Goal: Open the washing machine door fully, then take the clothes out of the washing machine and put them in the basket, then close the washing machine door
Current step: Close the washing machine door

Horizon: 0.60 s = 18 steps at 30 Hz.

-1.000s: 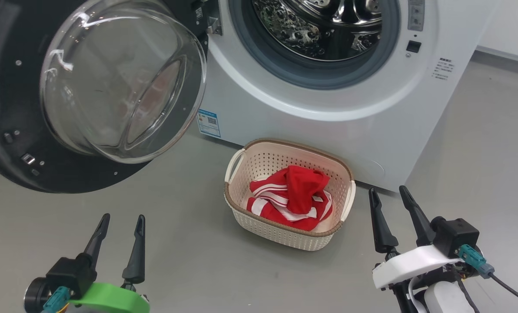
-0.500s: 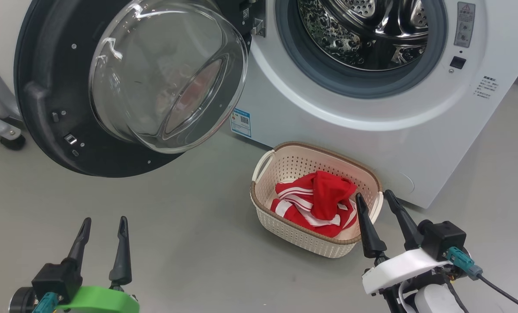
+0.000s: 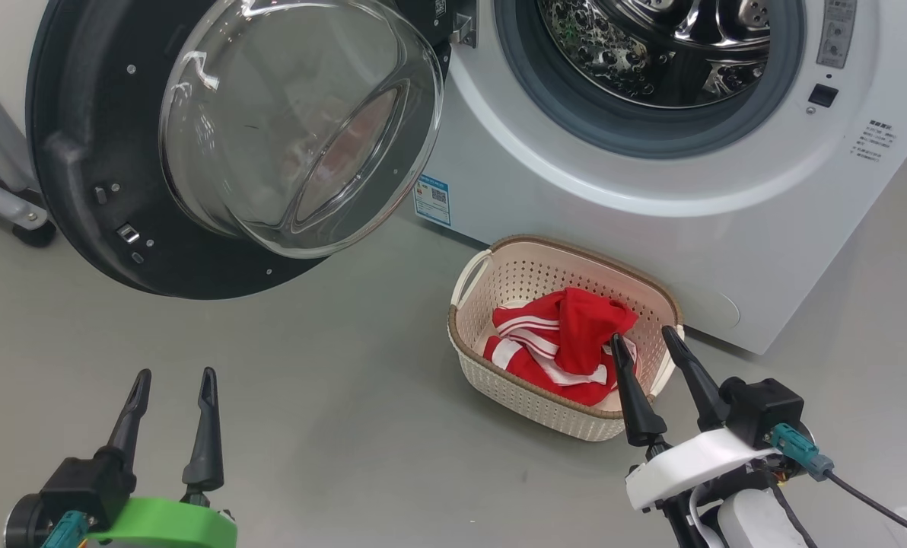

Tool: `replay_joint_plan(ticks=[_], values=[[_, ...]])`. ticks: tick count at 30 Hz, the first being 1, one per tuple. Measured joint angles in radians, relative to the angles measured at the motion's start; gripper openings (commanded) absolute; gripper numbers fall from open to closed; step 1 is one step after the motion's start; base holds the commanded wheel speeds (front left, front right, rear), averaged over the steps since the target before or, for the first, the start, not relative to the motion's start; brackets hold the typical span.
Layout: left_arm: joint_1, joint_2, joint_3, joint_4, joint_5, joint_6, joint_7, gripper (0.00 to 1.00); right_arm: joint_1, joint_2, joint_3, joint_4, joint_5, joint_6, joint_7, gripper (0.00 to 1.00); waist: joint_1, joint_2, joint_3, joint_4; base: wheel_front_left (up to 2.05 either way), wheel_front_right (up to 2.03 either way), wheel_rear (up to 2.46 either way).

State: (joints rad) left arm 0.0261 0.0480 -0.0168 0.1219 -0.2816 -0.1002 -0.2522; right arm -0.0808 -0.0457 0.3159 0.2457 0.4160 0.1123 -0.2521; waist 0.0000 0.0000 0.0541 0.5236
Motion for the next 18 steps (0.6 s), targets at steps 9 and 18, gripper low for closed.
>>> replay_joint_plan(ticks=[9,18], values=[[0.009,0.0,0.004,-0.004,0.0,0.004,0.0,1.0,-0.016,0.0,0.006,0.013,0.0,0.0,0.0,1.0,0.0,0.0,0.003,0.001,0.0,0.0,0.0],[0.017,0.0,0.003,-0.006,0.0,0.004,0.0,1.0,-0.017,0.0,0.005,0.021,0.0,0.001,0.0,1.0,0.0,0.0,-0.002,-0.002,0.0,0.0,0.0]])
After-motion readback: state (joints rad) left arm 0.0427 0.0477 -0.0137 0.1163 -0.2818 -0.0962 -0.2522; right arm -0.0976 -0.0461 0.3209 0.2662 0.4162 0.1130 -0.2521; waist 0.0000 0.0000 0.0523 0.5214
